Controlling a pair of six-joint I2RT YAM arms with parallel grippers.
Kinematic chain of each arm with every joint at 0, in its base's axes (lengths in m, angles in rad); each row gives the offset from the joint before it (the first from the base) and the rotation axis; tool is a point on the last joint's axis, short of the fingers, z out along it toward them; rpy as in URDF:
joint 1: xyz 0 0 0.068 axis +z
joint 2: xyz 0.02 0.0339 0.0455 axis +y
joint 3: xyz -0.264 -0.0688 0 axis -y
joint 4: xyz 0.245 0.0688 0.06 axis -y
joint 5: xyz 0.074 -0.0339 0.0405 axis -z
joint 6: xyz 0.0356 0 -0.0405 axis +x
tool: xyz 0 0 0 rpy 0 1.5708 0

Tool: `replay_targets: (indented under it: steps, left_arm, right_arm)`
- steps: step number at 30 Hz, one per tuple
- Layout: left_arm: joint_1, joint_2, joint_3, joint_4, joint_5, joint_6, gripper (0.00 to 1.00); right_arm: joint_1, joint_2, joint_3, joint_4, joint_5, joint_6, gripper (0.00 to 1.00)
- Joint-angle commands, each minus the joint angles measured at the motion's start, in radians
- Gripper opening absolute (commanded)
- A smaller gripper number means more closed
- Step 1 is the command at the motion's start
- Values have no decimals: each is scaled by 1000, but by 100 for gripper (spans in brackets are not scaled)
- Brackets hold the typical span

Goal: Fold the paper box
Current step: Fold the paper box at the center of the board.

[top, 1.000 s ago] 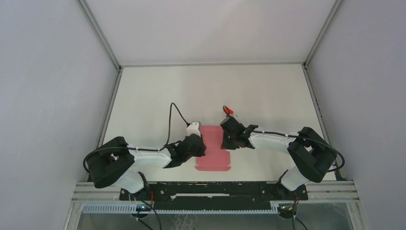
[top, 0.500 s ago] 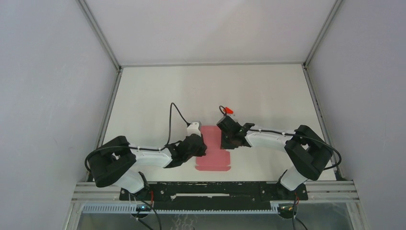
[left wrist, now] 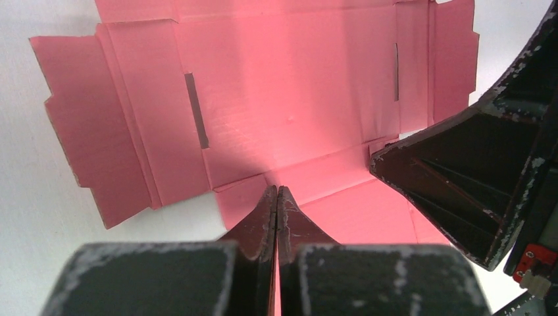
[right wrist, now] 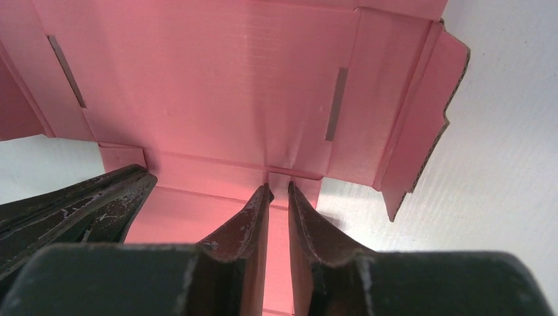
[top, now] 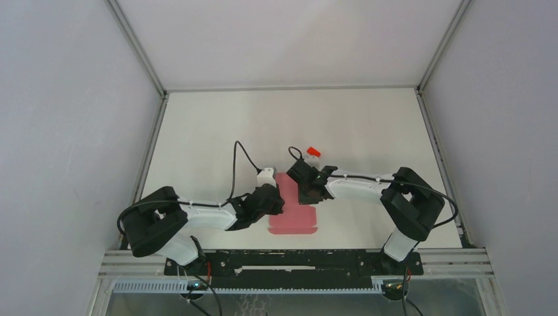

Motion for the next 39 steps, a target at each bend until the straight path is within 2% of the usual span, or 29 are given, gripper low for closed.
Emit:
replay_targets:
  steps: [1, 39]
  left_arm:
    - [-8, 34, 17, -88, 17, 0, 0]
    - [-18, -29, -35, -169, 44, -57, 0]
  right_arm:
    - [22, 113, -36, -62, 28, -17, 24]
    - [175, 183, -34, -65, -21, 48, 25]
